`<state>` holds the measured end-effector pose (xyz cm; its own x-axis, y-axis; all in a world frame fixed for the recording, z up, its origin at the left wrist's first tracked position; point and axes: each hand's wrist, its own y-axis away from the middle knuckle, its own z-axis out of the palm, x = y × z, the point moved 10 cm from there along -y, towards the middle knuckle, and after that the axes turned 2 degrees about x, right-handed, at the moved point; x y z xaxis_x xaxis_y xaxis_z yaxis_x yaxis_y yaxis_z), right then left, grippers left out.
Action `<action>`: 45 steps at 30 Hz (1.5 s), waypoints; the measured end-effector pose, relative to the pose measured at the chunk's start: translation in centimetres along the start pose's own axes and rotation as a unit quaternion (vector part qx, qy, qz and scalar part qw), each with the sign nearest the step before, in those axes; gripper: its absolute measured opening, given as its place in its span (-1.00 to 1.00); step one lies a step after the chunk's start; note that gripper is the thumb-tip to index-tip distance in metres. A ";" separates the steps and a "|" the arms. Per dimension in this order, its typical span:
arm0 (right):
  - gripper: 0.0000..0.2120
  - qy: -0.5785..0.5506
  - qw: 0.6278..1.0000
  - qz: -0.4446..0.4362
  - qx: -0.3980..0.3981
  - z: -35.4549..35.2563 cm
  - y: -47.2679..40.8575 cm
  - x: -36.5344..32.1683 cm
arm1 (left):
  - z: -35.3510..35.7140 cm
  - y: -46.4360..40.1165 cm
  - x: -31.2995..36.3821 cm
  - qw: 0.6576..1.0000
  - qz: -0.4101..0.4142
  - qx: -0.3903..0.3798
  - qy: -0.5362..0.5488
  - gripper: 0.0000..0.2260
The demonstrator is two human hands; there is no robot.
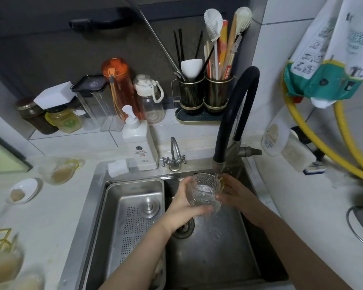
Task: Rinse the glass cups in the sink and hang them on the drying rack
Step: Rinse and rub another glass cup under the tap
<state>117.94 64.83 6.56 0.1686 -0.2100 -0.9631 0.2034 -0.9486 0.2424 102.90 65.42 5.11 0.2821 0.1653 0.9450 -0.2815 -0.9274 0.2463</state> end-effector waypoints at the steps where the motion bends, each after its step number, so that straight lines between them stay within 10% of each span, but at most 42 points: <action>1: -0.32 -0.011 1.000 0.005 0.001 -0.2 0.1 0.1 | 0.2 -0.1 0.1 1.000 0.003 -0.004 -0.008 -0.20; 6: -0.26 0.039 0.997 -0.060 0.026 -1.5 0.6 -1.6 | 1.5 -0.2 0.7 0.998 0.034 -0.013 -0.054 0.04; 12: -0.25 -0.004 1.000 -0.029 -0.006 -3.7 0.3 0.7 | 3.0 -0.2 3.9 0.995 0.074 0.033 -0.054 -0.28; 26: -0.27 0.078 0.968 0.010 0.240 -14.1 -6.9 2.6 | 3.4 0.0 5.8 0.988 0.080 0.083 -0.098 -0.27; 45: -0.63 -0.003 0.994 0.010 0.111 -4.5 0.4 1.5 | 2.7 0.0 2.2 0.996 0.011 0.080 -0.046 -0.31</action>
<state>122.62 65.22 5.76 0.1656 -0.2302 -0.9590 -0.0178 -0.9729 0.2304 105.97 64.92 6.65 0.3621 0.1196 0.9245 -0.1407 -0.9734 0.1810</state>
